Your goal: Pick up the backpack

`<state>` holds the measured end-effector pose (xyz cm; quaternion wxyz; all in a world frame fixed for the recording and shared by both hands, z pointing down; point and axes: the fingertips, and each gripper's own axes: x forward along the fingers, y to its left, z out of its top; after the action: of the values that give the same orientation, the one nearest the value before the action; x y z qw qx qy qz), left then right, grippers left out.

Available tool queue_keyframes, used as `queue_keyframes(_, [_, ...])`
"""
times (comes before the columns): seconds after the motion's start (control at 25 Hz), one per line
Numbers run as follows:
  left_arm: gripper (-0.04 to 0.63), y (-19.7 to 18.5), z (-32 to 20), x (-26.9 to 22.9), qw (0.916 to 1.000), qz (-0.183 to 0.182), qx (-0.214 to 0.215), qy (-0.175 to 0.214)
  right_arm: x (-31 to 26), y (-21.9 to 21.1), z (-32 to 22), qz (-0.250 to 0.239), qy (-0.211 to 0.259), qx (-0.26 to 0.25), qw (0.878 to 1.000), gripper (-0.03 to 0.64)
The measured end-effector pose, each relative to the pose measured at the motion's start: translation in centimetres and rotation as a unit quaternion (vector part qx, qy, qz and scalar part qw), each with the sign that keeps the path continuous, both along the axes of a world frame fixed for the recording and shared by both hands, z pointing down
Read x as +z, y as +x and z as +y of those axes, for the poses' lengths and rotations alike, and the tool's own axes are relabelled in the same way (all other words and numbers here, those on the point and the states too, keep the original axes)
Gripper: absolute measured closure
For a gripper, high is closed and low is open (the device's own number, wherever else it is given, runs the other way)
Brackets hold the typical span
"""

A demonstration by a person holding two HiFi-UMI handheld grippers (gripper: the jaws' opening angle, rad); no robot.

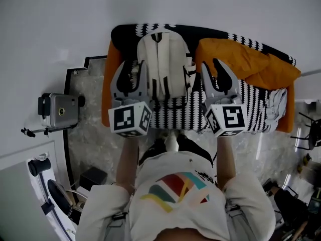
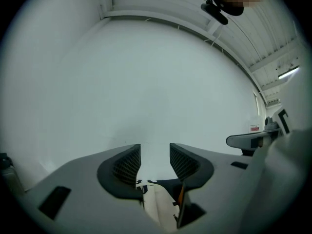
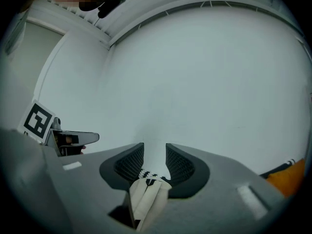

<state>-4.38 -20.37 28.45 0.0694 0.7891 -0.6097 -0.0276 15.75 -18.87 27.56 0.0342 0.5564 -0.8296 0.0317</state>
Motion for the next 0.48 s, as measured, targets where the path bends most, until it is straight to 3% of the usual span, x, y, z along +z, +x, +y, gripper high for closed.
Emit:
queue_keyframes(0.28, [0.388,-2.2,-5.5,6.8,0.9994,-0.023,-0.015,-0.020,4.9,-0.9,-6.3,0.019,-0.027,-0.024,0.999,0.379])
queue_keyframes(0.48, [0.383,-4.0,-9.8,15.1,0.9974,-0.051,-0.015,-0.049,12.4,-2.0,-11.1,0.057,-0.053,-0.039,0.996,0.353])
